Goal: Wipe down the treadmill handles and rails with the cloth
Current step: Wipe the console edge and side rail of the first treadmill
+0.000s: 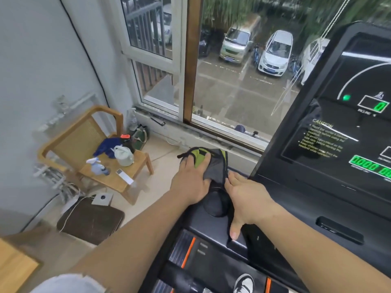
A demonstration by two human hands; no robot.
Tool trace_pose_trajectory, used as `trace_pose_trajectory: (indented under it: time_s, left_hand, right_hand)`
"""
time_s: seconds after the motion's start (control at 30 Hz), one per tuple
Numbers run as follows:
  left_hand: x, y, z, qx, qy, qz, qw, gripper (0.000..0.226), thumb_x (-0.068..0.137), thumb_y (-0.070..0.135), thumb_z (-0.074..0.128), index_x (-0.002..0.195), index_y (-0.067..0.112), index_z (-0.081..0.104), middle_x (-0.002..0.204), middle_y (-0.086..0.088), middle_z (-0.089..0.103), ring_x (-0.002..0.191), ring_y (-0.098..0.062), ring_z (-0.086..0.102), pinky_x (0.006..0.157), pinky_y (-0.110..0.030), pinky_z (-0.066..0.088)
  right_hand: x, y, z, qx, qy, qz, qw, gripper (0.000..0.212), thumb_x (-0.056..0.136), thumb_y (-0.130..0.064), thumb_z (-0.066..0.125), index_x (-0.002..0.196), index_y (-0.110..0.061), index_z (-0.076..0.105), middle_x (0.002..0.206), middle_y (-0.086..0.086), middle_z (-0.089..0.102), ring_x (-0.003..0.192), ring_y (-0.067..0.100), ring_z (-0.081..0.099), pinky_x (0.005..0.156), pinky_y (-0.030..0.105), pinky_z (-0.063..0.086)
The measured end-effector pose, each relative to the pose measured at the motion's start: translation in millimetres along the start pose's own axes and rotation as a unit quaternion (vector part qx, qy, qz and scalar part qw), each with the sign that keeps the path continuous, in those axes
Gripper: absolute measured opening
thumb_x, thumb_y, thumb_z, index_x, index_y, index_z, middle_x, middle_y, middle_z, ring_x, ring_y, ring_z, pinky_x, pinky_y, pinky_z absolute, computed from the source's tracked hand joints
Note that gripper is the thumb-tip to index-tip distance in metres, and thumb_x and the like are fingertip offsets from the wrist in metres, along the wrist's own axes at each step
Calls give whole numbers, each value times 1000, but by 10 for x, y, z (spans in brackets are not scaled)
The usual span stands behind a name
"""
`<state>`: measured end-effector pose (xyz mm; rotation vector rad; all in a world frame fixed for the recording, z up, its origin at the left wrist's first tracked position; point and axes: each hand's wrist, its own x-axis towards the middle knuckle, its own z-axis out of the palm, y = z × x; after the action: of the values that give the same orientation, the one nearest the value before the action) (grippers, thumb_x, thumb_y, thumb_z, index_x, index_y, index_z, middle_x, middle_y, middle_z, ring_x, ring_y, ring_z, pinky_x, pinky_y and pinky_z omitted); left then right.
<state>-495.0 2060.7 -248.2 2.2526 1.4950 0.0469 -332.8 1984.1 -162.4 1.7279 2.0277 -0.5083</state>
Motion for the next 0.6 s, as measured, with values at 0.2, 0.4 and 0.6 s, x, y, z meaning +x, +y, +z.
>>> trace_pose_trajectory:
  time_s: [0.2,0.4,0.6]
  left_hand:
    - [-627,-78,143,11,37,-18,999,83,97,39,47,163,42,-3,153,-14,23,140,-35,27,106,-43,44]
    - [-871,-268,132,34,-3,-9,999,87,93,39,45,161,43,-9,145,-15,27,127,-35,39,94,-43,51]
    - [279,-47,-64,-67,-23,-60,996,74,103,43,41,163,39,-1,150,-24,31,128,-45,46,107,-51,43]
  right_hand:
    - [36,69,46,12,-22,-2,1000,163,45,-65,94,164,-12,-4,171,6,-15,158,18,-9,129,33,6]
    - [63,61,32,10,-31,-4,999,162,47,-64,94,164,-12,-5,170,6,-18,158,18,-12,129,35,4]
    - [31,27,3,-1,-29,-3,1000,161,46,-70,91,164,-13,-3,171,5,-15,157,17,-13,129,33,5]
